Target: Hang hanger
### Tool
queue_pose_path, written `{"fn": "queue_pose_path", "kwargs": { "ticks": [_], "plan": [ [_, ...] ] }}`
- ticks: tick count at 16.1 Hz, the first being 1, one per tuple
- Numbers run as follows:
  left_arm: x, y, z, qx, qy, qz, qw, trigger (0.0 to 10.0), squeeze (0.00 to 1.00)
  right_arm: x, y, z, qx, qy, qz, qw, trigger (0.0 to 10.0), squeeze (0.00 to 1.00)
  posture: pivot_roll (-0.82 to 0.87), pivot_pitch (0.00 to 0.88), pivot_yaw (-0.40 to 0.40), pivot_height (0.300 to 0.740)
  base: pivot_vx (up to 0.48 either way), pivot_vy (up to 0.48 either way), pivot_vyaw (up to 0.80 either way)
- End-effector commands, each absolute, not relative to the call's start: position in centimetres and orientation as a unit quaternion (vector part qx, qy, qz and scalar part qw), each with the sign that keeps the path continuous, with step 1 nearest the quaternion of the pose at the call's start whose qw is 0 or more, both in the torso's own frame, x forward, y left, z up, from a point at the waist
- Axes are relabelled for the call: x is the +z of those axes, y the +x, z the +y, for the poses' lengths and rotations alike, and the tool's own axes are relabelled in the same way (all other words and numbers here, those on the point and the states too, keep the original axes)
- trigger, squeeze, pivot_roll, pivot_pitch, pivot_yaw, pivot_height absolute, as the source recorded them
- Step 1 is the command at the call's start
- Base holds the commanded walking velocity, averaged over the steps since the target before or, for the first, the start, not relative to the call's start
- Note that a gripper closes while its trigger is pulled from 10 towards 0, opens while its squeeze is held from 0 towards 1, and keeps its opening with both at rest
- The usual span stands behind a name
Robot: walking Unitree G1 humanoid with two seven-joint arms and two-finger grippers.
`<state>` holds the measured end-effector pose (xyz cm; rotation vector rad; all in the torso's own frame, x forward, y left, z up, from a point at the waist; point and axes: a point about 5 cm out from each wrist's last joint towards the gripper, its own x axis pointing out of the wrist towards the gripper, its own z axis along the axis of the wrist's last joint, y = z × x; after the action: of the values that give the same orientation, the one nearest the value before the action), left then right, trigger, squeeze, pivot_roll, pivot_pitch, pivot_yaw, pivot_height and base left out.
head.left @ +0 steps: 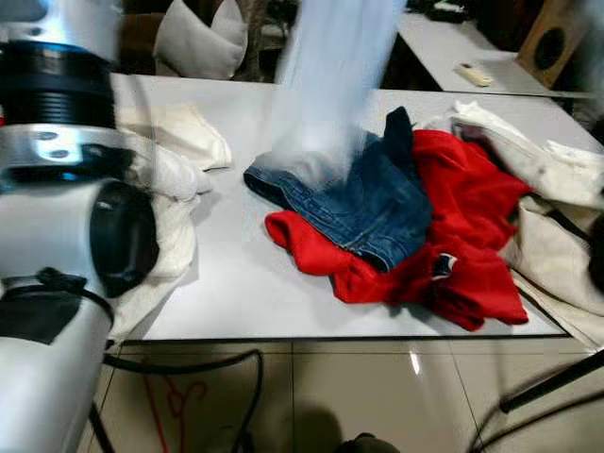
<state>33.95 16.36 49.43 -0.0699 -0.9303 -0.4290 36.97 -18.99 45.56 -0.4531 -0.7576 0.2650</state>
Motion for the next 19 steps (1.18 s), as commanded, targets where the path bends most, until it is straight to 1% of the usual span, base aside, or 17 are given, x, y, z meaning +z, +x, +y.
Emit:
{"fn": "queue_pose_path", "kwargs": {
  "ticks": [1, 2, 3, 4, 5, 6, 10, 11, 12, 13, 14, 16, 18, 19],
  "plan": [
    [49.6, 33.6, 15.8, -0.212, -0.029, -0.451, 0.866, 10.0, 0.0, 43.6, 38.0, -19.7, 0.13, -0.215, -0.328, 0.91, 10.0, 0.0, -0.05, 0.0, -0.047, 0.71, 0.0, 0.0, 0.0],
    [48.6, 34.1, 15.2, -0.221, -0.021, -0.435, 0.872, 10.0, 0.0, 41.8, 38.9, -19.4, 0.152, -0.236, -0.294, 0.914, 10.0, 0.0, -0.05, 0.0, -0.047, 0.71, 0.0, 0.0, 0.0],
    [46.7, 34.9, 13.8, -0.241, -0.011, -0.406, 0.881, 10.0, 0.0, 38.5, 39.8, -19.2, 0.185, -0.262, -0.241, 0.916, 10.0, 0.0, -0.05, 0.0, -0.047, 0.71, 0.0, 0.0, 0.0],
    [43.0, 36.3, 11.1, -0.275, -0.002, -0.343, 0.898, 10.0, 0.0, 33.2, 40.3, -19.3, 0.234, -0.298, -0.166, 0.91, 10.0, 0.0, -0.04, 0.0, -0.051, 0.71, 0.0, 0.0, 0.0],
    [40.0, 37.1, 9.2, -0.293, 0.01, -0.298, 0.908, 10.0, 0.0, 30.3, 40.0, -19.7, 0.277, -0.302, -0.129, 0.903, 10.0, 0.0, -0.04, 0.0, -0.046, 0.71, 0.0, 0.0, 0.0],
    [39.1, 37.3, 8.7, -0.298, 0.015, -0.284, 0.911, 10.0, 0.0, 29.5, 39.8, -19.8, 0.294, -0.301, -0.119, 0.899, 10.0, 0.0, -0.04, 0.0, -0.046, 0.71, 0.0, 0.0, 0.0],
    [39.1, 37.3, 8.7, -0.298, 0.015, -0.284, 0.911, 10.0, 0.0, 29.5, 39.8, -19.8, 0.294, -0.301, -0.119, 0.899, 10.0, 0.0, -0.04, 0.0, -0.046, 0.71, 0.0, 0.0, 0.0],
    [35.0, 39.4, 7.0, -0.278, 0.04, -0.216, 0.935, 10.0, 0.0, 26.3, 37.4, -21.7, 0.364, -0.298, -0.071, 0.88, 10.0, 0.0, -0.1, 0.0, 0.033, 0.71, 0.0, 0.0, 0.0],
    [33.5, 40.2, 6.5, -0.263, 0.049, -0.187, 0.945, 10.0, 0.0, 25.1, 35.7, -22.6, 0.398, -0.298, -0.05, 0.866, 10.0, 0.0, -0.11, 0.0, 0.041, 0.71, 0.0, 0.0, 0.0],
    [32.7, 41.0, 6.4, -0.235, 0.059, -0.167, 0.956, 10.0, 0.0, 24.2, 33.4, -23.6, 0.438, -0.302, -0.025, 0.846, 10.0, 0.0, -0.11, 0.0, 0.044, 0.71, 0.0, 0.0, 0.0],
    [33.2, 41.2, 6.7, -0.221, 0.056, -0.169, 0.959, 10.0, 0.0, 24.0, 32.8, -23.8, 0.45, -0.307, -0.017, 0.838, 10.0, 0.0, -0.11, 0.0, 0.045, 0.71, 0.0, 0.0, 0.0],
    [33.2, 41.7, 7.6, -0.179, 0.063, -0.156, 0.969, 10.0, 0.0, 23.6, 30.8, -24.0, 0.495, -0.32, 0.012, 0.808, 10.0, 0.0, -0.1, 0.0, 0.04, 0.71, 0.0, 0.0, 0.0],
    [31.7, 42.0, 8.0, -0.162, 0.092, -0.136, 0.973, 10.0, 0.0, 24.3, 29.7, -24.2, 0.503, -0.312, 0.01, 0.806, 10.0, 0.0, -0.1, 0.0, 0.039, 0.71, 0.0, 0.0, 0.0],
    [30.3, 42.2, 8.3, -0.159, 0.101, -0.114, 0.975, 10.0, 0.0, 25.4, 28.9, -24.3, 0.506, -0.293, -0.003, 0.811, 10.0, 0.0, -0.1, 0.0, 0.039, 0.71, 0.0, 0.0, 0.0]
  ]
}}
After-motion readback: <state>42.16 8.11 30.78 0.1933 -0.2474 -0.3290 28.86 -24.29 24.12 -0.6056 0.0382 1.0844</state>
